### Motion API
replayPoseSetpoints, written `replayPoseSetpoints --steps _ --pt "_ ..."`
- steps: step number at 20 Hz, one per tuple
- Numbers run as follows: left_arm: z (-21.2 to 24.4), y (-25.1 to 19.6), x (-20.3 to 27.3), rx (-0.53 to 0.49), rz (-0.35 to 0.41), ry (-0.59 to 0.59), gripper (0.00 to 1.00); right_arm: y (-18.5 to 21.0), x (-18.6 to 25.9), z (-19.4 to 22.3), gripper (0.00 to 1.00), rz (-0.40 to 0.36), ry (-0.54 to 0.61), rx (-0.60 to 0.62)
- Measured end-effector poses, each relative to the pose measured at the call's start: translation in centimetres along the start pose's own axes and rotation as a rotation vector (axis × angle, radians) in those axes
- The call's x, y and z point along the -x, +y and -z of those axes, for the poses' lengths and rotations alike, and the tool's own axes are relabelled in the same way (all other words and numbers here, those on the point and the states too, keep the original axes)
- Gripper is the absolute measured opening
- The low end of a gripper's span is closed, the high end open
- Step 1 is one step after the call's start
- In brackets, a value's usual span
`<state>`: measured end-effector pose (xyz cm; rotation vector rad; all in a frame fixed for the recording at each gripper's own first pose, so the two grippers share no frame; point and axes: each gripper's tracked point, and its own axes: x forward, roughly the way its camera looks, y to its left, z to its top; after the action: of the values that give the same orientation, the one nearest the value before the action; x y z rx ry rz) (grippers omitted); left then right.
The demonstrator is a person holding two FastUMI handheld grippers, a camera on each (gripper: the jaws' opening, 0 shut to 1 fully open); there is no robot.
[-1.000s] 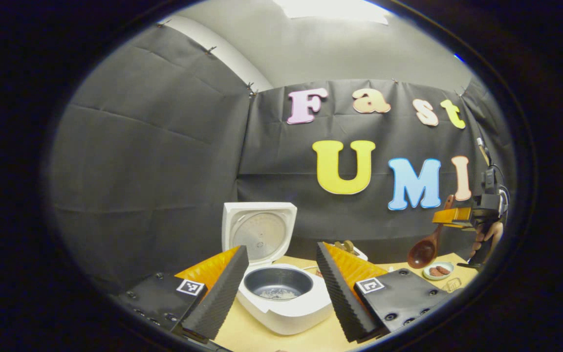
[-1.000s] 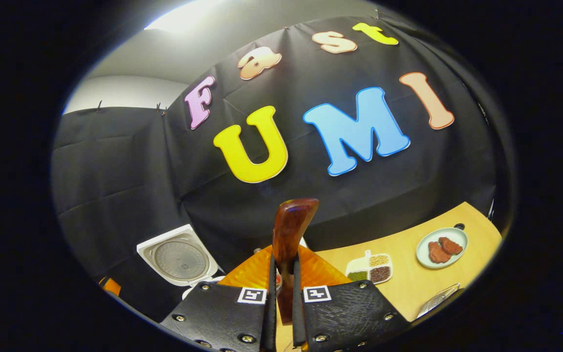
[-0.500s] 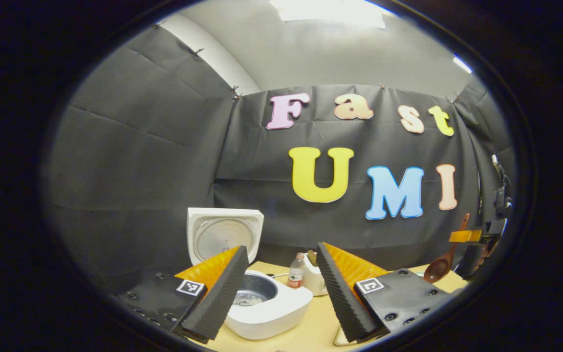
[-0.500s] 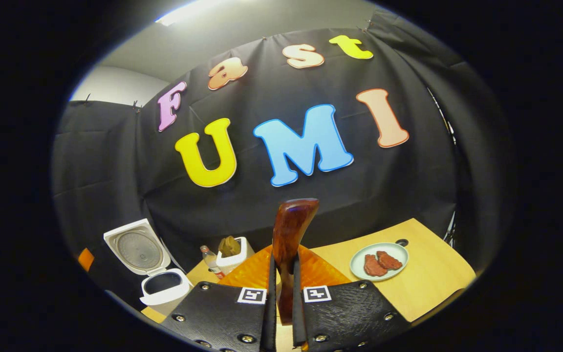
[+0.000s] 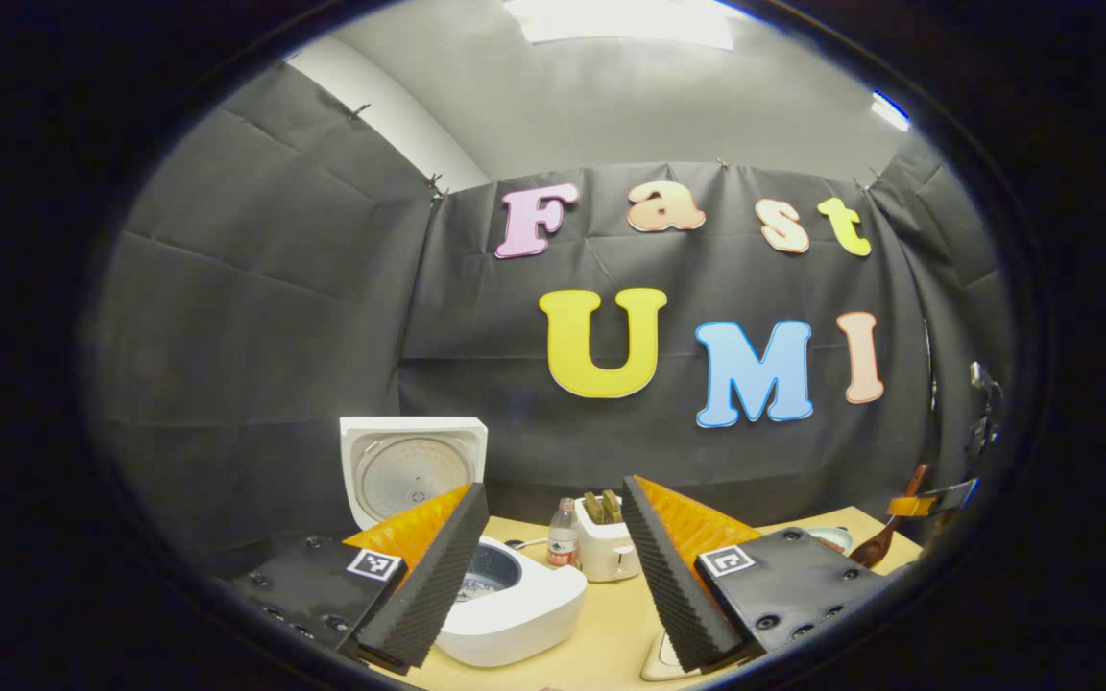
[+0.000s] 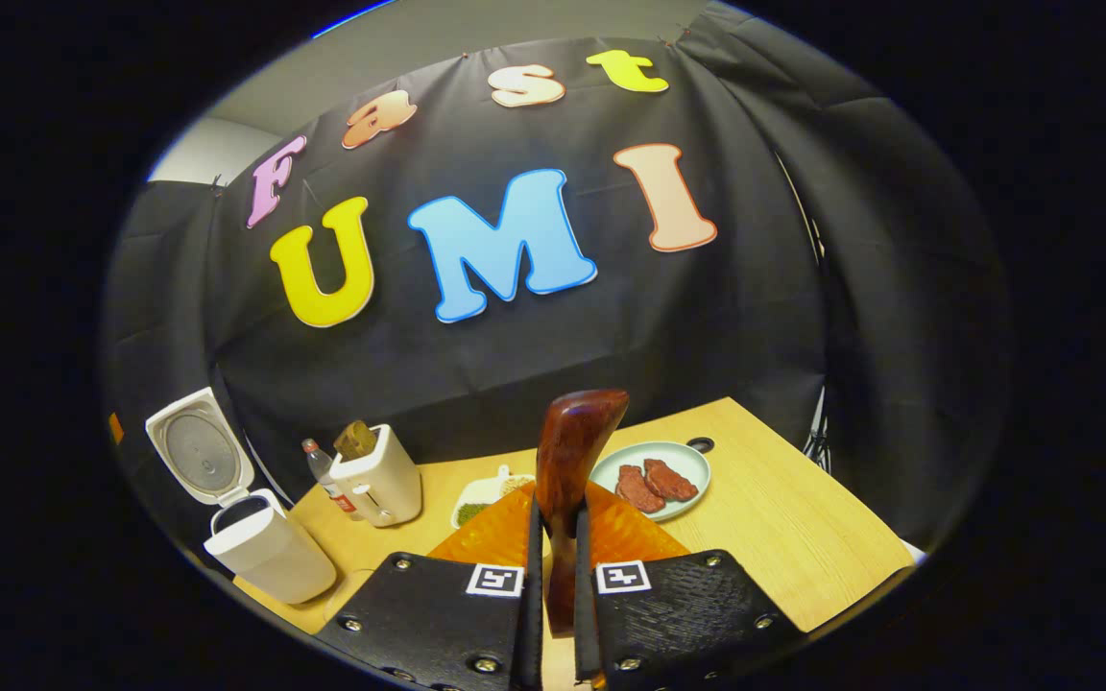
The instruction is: Close the left gripper, press the button to open the rice cooker; take a wooden spoon from the chopstick holder with the right hand, scoop a spoonful of rice and pour it into the rice cooker, then put the wooden spoon back into the chopstick holder.
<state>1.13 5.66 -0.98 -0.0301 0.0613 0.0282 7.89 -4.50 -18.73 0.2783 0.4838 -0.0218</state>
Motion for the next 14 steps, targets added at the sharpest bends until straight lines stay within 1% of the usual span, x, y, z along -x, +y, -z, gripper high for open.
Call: replayPoseSetpoints --steps 1,2,3,4,5,7,8,9,10,11,12,13,14 --pt "-0.2 0.0 0.2 -0.010 -0.004 0.000 0.99 -0.8 -0.2 1.1 0.13 0.015 0.018 -0.006" --pt "-0.4 0.1 0.4 -0.021 -0.008 -0.002 0.97 -1.4 -0.5 1.9 0.13 0.028 0.029 -0.013" --pt "-0.6 0.1 0.6 -0.030 -0.013 -0.003 0.97 -2.0 -0.7 2.6 0.13 0.039 0.042 -0.021" --pt "-0.6 0.0 0.7 -0.036 -0.014 -0.002 0.99 -2.5 -0.8 3.4 0.14 0.050 0.050 -0.032" --pt "-0.7 0.0 0.8 -0.040 -0.016 -0.002 0.99 -2.8 -1.0 4.1 0.14 0.055 0.073 -0.046" --pt "-0.8 -0.2 1.0 -0.049 -0.018 -0.005 0.99 -2.9 -0.9 6.0 0.13 0.042 0.120 -0.088" --pt "-0.7 -0.3 1.1 -0.055 -0.018 -0.003 0.99 -2.9 -0.8 6.7 0.15 0.041 0.140 -0.109" --pt "-0.6 -0.3 1.2 -0.058 -0.021 0.000 0.99 -3.2 -0.8 7.1 0.15 0.047 0.150 -0.126" --pt "-0.6 -0.3 1.3 -0.057 -0.022 0.001 0.96 -3.4 -0.7 7.4 0.15 0.045 0.160 -0.145" --pt "-0.5 -0.3 1.3 -0.054 -0.023 0.001 0.96 -3.4 -0.5 7.6 0.15 0.033 0.175 -0.165" --pt "-0.5 -0.2 1.2 -0.051 -0.028 0.003 0.99 -3.6 -0.3 7.2 0.17 0.033 0.164 -0.179" --pt "-0.4 0.0 1.1 -0.049 -0.035 0.005 0.99 -3.7 -0.3 6.4 0.24 0.041 0.139 -0.176" --pt "-0.4 0.2 1.0 -0.049 -0.041 0.005 0.99 -4.4 0.3 5.8 0.36 0.061 0.120 -0.154"
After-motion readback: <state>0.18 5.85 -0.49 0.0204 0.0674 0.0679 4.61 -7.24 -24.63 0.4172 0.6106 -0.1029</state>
